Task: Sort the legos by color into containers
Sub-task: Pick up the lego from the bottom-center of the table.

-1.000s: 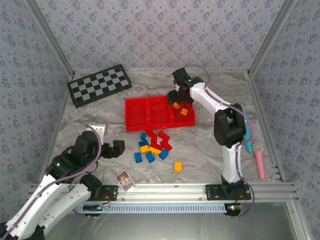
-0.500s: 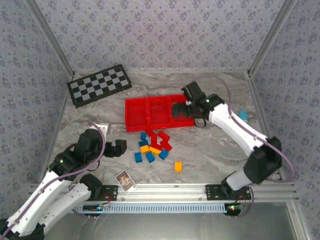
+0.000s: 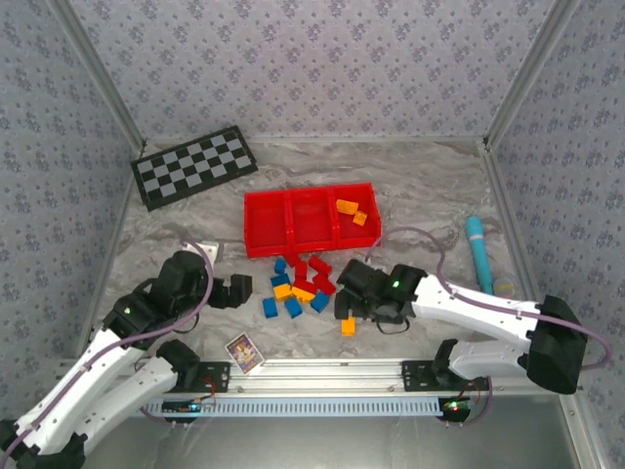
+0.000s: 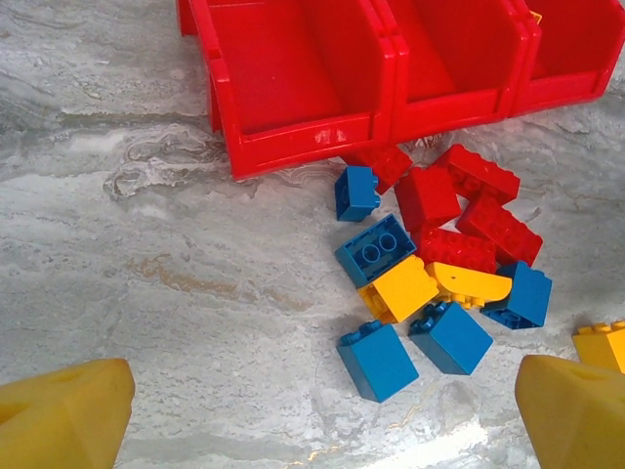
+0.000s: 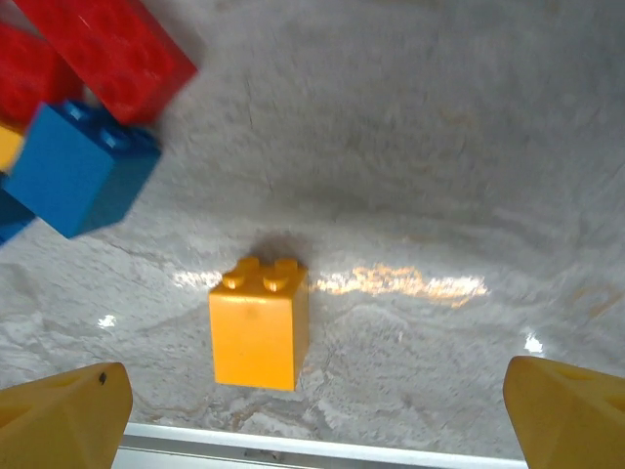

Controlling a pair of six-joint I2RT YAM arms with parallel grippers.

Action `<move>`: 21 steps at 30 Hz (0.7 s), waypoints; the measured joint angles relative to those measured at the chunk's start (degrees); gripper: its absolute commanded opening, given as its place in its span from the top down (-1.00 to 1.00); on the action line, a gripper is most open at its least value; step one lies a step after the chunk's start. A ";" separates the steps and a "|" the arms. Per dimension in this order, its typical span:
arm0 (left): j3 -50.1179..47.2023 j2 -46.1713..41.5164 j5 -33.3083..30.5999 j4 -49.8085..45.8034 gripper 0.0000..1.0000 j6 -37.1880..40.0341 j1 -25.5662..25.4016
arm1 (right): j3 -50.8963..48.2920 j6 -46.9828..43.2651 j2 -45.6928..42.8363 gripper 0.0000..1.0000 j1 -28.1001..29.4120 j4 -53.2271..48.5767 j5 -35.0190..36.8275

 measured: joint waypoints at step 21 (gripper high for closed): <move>-0.17 0.50 0.96 1.14 -0.99 0.28 0.00 | 7.54 2.54 16.85 -0.26 4.09 -0.96 0.74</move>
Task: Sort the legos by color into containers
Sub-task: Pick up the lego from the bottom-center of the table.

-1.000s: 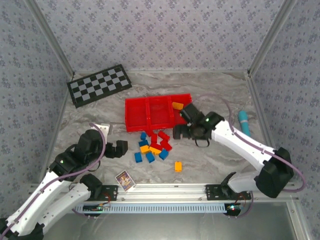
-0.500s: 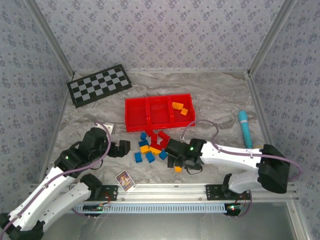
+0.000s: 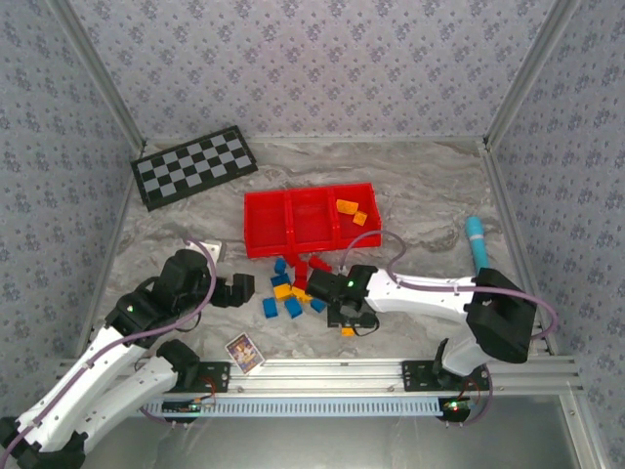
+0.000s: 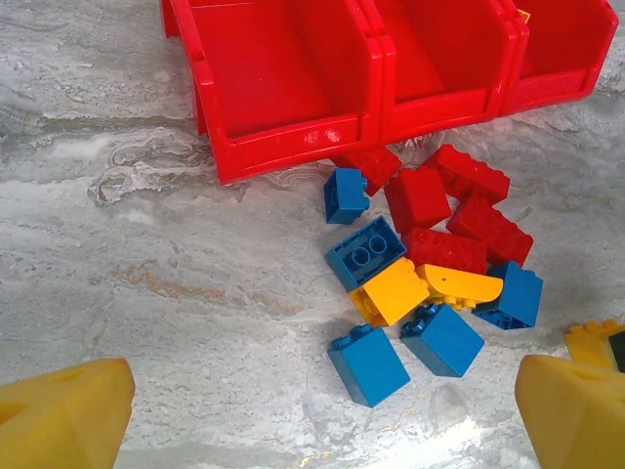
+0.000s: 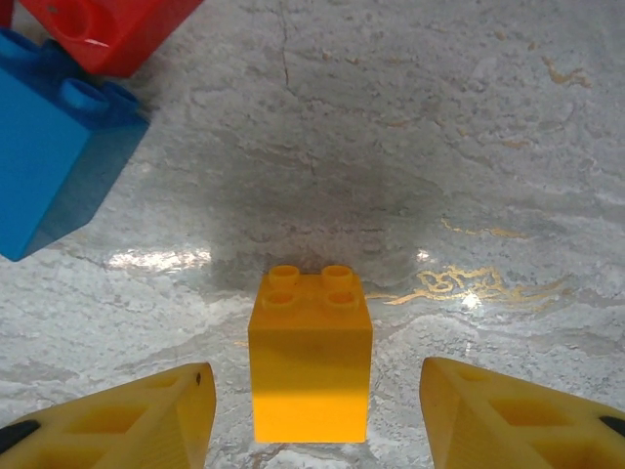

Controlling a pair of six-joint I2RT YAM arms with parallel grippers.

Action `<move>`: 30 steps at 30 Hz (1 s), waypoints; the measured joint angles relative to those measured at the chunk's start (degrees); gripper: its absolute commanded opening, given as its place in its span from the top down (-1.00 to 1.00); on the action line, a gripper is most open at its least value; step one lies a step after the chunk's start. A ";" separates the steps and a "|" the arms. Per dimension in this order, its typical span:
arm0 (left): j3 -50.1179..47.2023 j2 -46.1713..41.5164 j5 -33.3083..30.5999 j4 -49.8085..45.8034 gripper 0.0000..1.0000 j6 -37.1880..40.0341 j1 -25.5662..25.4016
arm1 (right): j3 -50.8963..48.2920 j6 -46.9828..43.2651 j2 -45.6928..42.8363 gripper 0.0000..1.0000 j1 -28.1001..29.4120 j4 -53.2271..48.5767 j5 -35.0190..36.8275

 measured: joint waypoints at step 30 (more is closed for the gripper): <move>0.00 -0.11 0.00 0.02 -0.99 0.00 0.00 | -1.77 -1.90 3.52 0.24 -0.11 3.32 -0.02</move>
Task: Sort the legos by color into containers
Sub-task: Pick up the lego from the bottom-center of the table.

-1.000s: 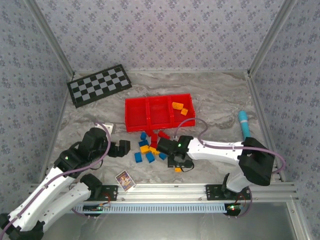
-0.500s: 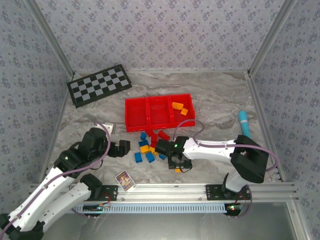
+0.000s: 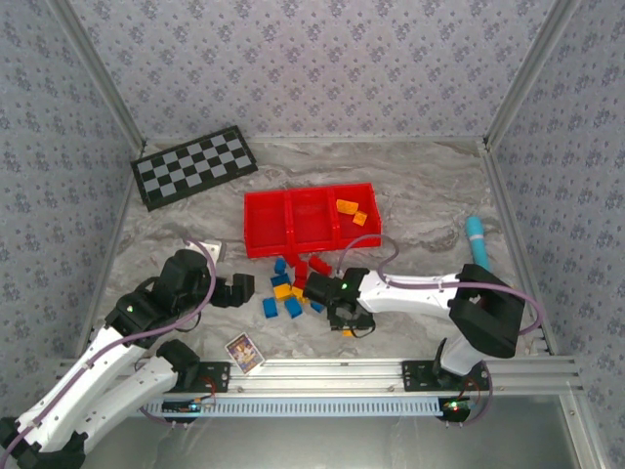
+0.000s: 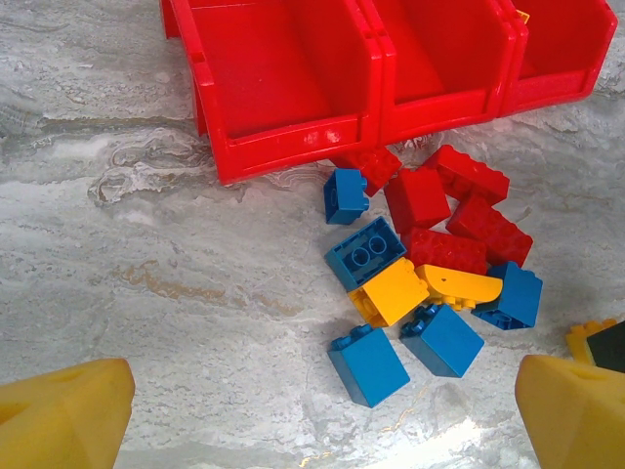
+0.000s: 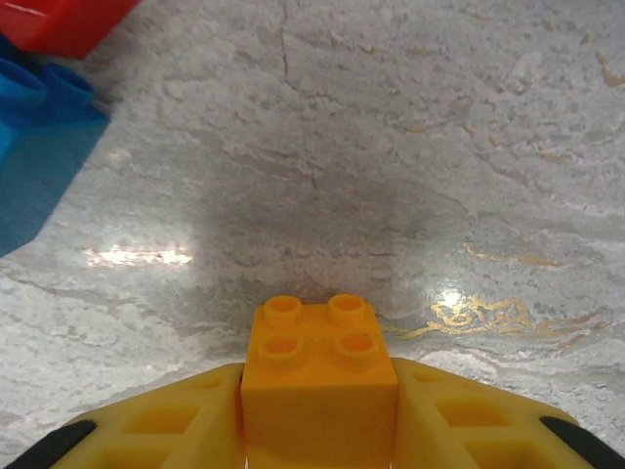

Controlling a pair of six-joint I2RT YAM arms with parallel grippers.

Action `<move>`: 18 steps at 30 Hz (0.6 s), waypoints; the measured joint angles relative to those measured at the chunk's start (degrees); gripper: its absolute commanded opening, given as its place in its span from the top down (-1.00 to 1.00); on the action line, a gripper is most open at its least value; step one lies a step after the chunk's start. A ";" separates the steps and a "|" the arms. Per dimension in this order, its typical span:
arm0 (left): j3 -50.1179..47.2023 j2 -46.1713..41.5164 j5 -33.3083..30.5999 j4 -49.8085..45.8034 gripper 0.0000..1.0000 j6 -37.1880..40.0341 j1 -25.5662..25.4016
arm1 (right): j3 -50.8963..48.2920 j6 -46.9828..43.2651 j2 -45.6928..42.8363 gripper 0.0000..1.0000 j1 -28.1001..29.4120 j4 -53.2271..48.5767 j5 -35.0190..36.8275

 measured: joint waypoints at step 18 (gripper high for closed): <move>0.00 -0.24 -0.68 -0.02 -1.00 0.02 -0.02 | 7.15 -17.25 -5.73 0.49 -13.16 -0.15 1.62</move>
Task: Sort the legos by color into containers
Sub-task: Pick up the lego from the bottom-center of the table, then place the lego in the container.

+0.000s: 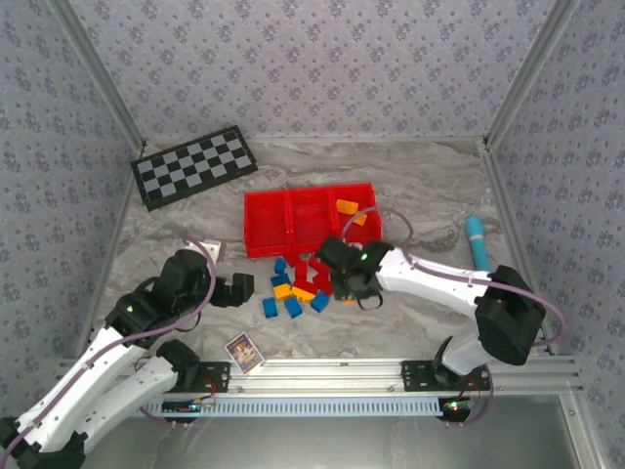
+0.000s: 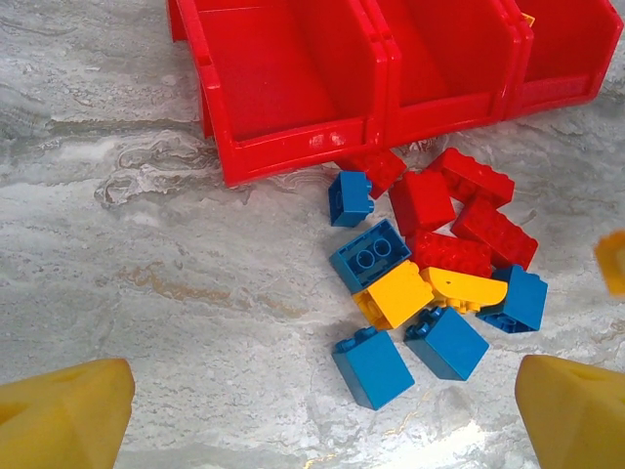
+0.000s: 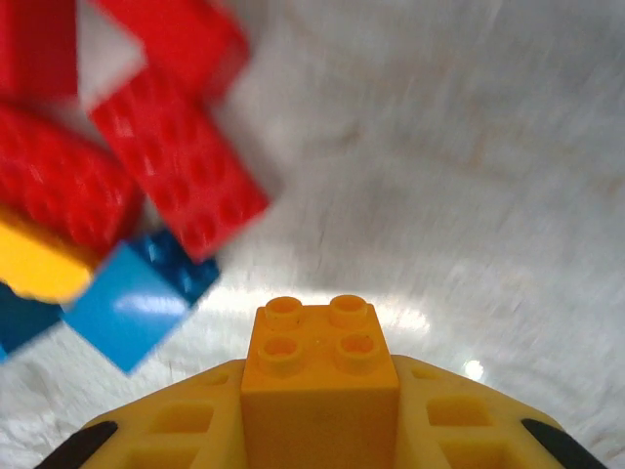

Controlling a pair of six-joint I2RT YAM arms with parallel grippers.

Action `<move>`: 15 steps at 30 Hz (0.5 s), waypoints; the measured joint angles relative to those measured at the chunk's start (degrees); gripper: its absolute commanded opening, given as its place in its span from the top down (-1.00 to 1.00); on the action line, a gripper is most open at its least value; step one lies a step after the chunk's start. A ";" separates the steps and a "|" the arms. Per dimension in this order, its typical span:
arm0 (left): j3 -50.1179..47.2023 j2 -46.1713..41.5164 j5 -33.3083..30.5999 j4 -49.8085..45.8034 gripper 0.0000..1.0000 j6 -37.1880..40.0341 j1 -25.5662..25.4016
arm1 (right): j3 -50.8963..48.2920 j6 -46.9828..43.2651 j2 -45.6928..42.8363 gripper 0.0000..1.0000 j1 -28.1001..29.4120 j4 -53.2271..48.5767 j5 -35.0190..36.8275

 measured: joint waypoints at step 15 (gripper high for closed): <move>0.00 -0.11 0.02 0.00 -0.99 -0.04 0.00 | 20.87 -25.00 12.37 0.43 -27.61 3.72 -9.79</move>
